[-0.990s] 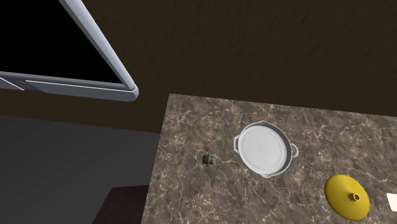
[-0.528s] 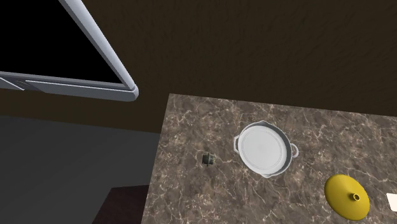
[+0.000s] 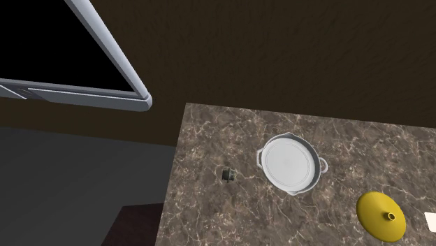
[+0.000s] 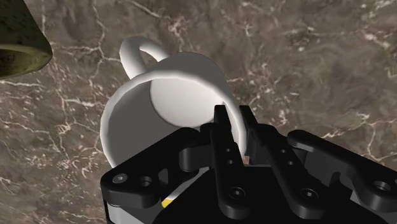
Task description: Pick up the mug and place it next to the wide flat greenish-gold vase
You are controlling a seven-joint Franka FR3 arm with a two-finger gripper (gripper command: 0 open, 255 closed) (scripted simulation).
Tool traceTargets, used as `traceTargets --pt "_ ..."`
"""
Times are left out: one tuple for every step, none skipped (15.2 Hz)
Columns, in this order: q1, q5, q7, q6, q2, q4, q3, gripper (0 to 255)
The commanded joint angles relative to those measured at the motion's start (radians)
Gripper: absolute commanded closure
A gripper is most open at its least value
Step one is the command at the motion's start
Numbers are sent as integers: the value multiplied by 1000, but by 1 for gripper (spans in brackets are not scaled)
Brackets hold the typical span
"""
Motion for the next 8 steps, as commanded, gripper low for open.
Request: traceTargets --pt "0 0 0 0 0 0 0 255" --pt "0 0 0 0 0 0 0 0" --pt "0 0 0 0 0 0 0 0" --pt "0 0 0 0 0 0 0 0" --pt "0 0 0 0 0 0 0 0" --pt "0 0 0 0 0 0 0 0" --pt "0 0 0 0 0 0 0 0" --pt "2 -5 3 -23 -16 9 -3 0"
